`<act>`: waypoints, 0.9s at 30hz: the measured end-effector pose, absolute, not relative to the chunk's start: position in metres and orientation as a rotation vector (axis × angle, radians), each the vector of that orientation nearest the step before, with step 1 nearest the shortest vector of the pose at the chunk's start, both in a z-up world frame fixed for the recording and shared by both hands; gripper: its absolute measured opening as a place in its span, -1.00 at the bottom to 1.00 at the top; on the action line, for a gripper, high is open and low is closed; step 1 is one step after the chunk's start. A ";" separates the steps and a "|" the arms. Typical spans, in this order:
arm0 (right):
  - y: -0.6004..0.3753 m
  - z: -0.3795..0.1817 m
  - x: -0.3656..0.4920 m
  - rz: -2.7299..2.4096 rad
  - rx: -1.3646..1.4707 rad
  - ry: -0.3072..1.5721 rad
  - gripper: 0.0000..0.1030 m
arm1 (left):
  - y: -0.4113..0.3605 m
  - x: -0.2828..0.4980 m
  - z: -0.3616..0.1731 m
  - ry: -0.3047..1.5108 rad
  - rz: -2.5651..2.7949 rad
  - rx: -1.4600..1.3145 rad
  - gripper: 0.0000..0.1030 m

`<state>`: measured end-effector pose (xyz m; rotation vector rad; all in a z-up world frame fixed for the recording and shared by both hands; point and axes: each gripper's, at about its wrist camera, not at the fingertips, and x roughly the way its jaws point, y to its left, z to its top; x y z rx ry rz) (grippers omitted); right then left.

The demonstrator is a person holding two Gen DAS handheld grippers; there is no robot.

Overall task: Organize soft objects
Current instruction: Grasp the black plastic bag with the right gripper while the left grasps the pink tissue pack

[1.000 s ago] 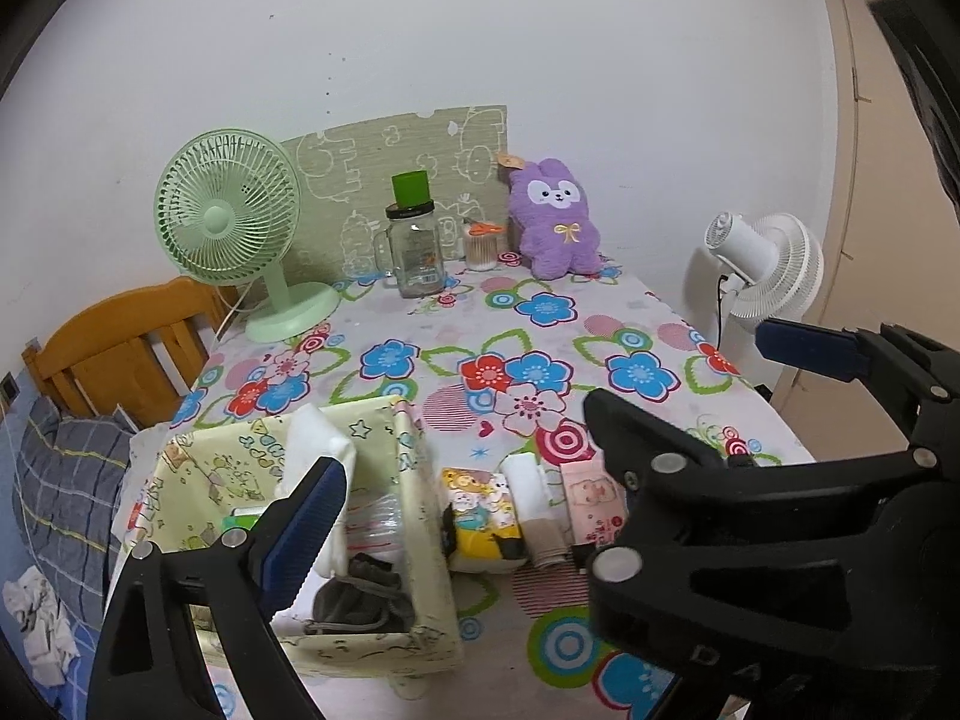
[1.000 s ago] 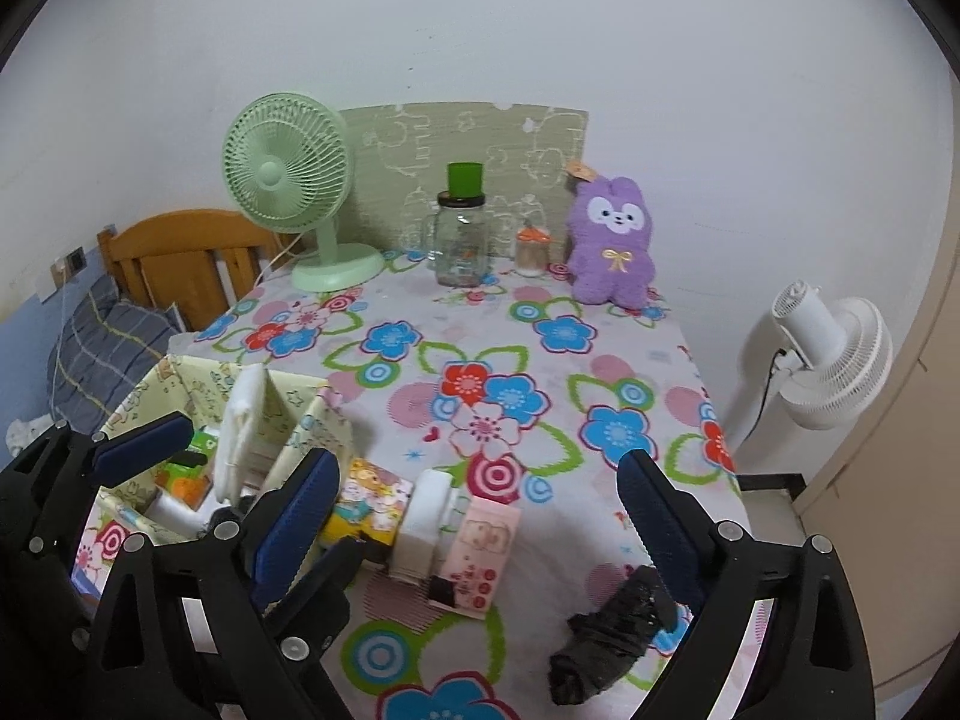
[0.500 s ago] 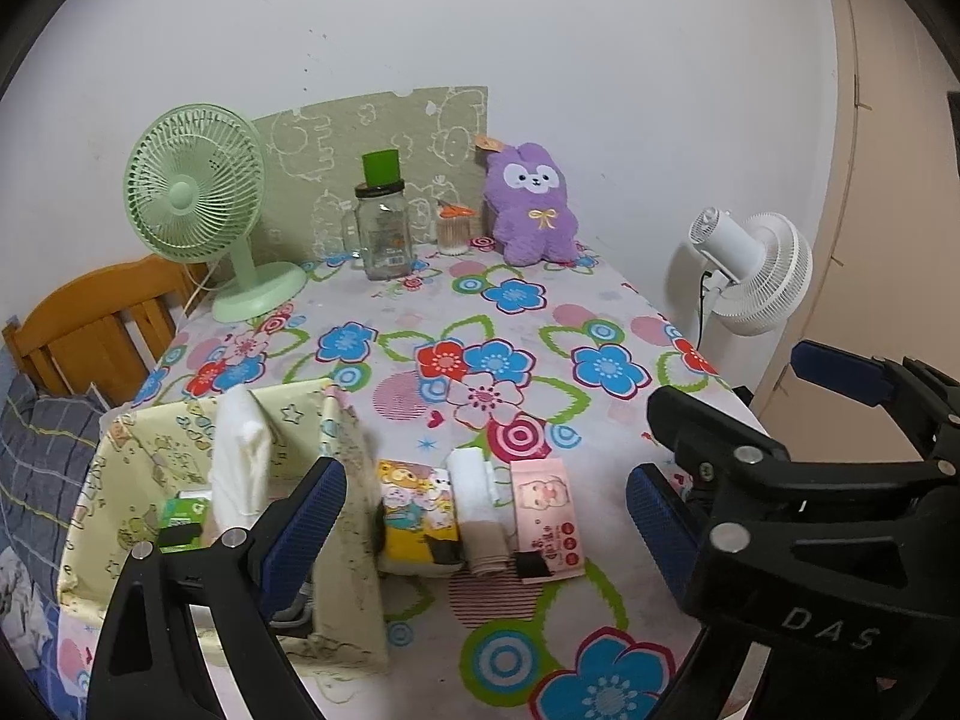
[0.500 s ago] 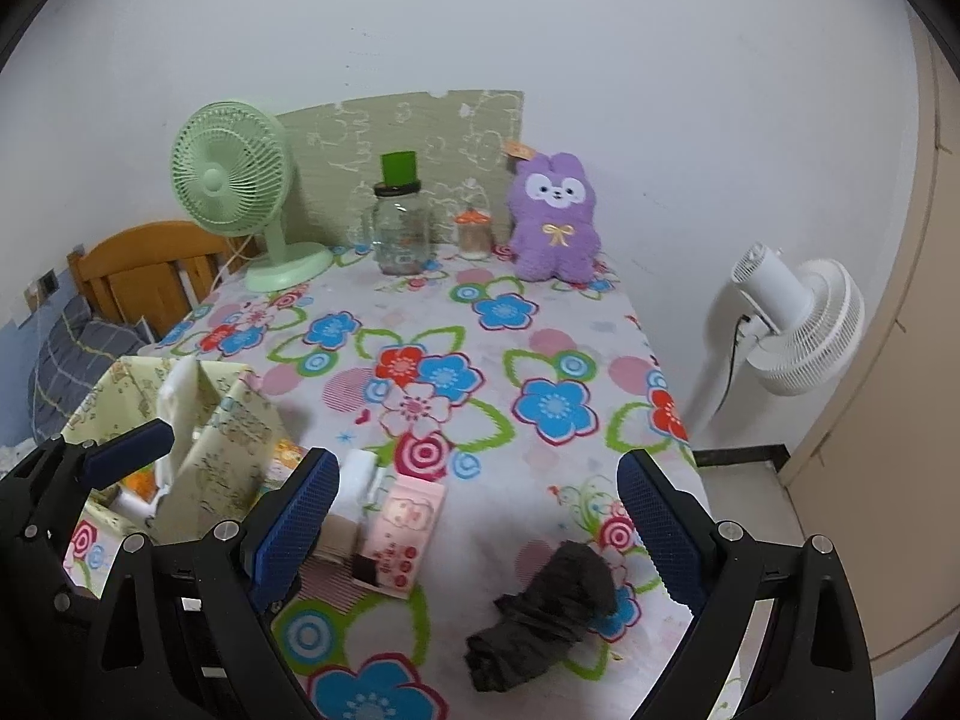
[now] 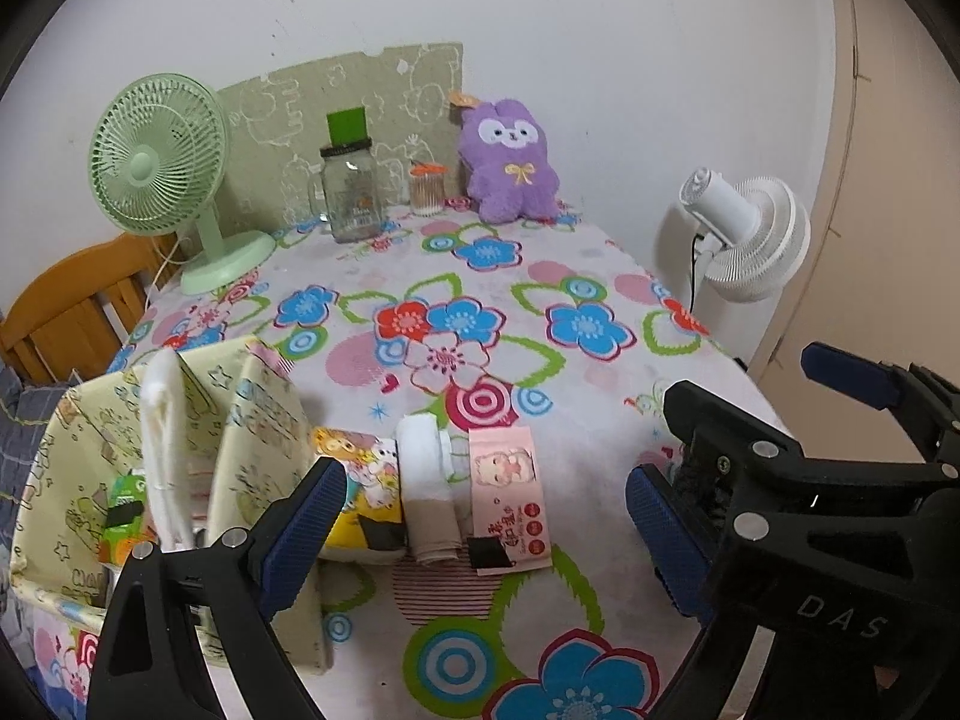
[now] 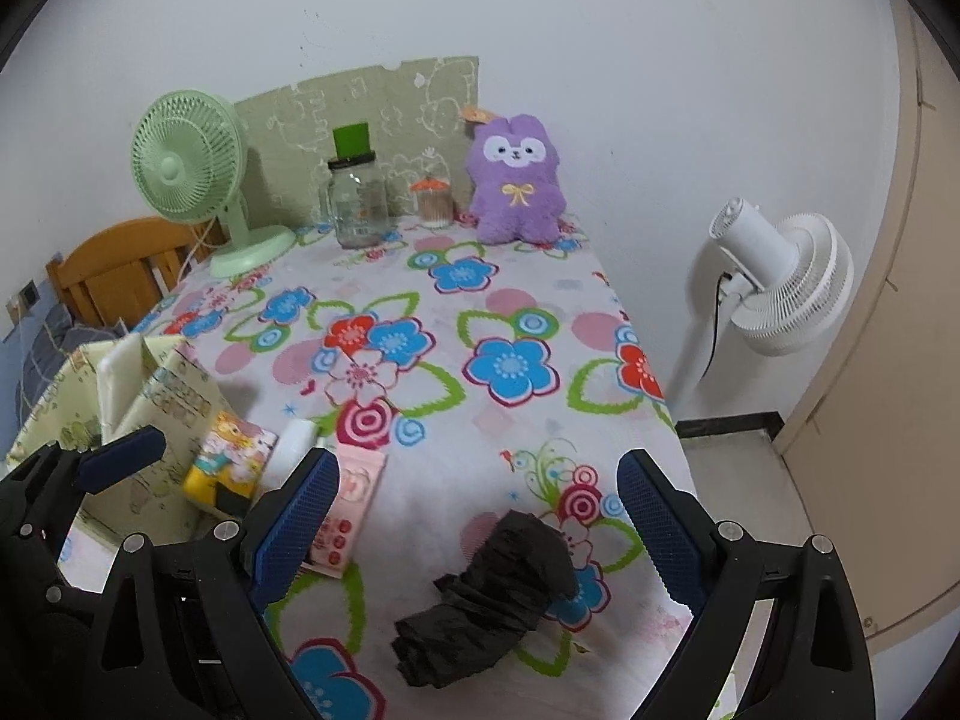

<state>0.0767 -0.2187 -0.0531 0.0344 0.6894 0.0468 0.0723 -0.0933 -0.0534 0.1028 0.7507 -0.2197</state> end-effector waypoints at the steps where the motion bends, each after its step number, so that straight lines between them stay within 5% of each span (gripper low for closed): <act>1: -0.219 -0.056 0.077 0.045 0.031 0.694 0.86 | -0.095 0.074 -0.057 0.759 -0.222 0.107 0.86; 15: -0.237 -0.102 0.093 -0.006 0.116 0.815 0.85 | -0.114 0.090 -0.092 0.845 -0.261 0.151 0.74; 27: -0.239 -0.132 0.109 0.034 0.216 0.956 0.26 | -0.126 0.101 -0.114 0.924 -0.294 0.178 0.62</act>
